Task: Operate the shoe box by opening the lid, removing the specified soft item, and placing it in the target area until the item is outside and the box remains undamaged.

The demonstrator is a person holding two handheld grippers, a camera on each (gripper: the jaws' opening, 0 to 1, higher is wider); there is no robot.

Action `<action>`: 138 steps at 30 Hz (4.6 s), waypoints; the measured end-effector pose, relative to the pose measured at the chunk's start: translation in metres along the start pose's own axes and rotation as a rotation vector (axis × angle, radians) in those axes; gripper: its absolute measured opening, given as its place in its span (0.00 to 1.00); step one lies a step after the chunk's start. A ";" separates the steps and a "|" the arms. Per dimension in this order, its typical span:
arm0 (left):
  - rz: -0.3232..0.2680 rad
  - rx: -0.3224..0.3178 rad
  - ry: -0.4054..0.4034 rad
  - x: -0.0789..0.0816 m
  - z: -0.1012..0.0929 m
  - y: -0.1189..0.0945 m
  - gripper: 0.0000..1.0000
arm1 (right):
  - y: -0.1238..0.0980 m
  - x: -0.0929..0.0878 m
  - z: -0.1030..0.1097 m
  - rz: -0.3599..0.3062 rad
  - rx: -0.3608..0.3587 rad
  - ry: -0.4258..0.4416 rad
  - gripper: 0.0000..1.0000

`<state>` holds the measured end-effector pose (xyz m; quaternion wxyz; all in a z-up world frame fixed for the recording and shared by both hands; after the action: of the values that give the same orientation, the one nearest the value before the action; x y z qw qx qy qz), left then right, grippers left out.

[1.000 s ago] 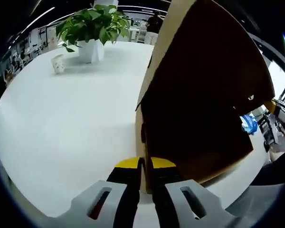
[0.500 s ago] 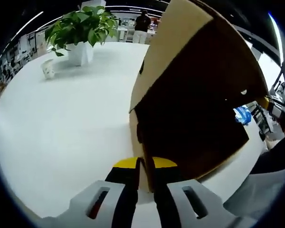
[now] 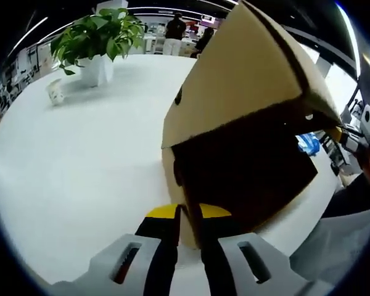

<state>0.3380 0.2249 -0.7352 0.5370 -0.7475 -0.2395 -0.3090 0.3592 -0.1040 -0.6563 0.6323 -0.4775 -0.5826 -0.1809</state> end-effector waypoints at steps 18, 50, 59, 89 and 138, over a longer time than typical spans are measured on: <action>-0.044 -0.009 0.067 0.009 0.002 -0.014 0.06 | -0.002 -0.009 0.005 0.003 -0.003 0.033 0.00; -0.149 -0.099 0.175 0.019 -0.015 -0.053 0.00 | -0.004 -0.029 0.016 0.061 0.039 0.076 0.00; -0.149 -0.102 0.183 0.017 -0.012 -0.054 0.00 | -0.004 -0.032 0.017 0.065 0.048 0.082 0.00; -0.116 -0.127 0.188 -0.001 -0.008 -0.060 0.00 | -0.004 -0.052 0.019 0.100 0.078 0.115 0.00; -0.084 -0.131 0.165 -0.023 -0.006 -0.063 0.00 | -0.002 -0.088 0.017 0.177 0.074 0.126 0.00</action>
<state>0.2772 0.2380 -0.7090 0.4917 -0.7422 -0.2047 -0.4067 0.3258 -0.1194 -0.7378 0.6985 -0.4910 -0.5034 -0.1323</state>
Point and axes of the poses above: the point that each gripper's makers call its tool centre point, and the gripper's own axes: y roughly forward along the fingers, z roughly to its left, x roughly out of its top, the point moved 6 cm from there along -y, roughly backward along the fingers, and after that the axes turned 7 degrees about -z, right-handed, at the moved point
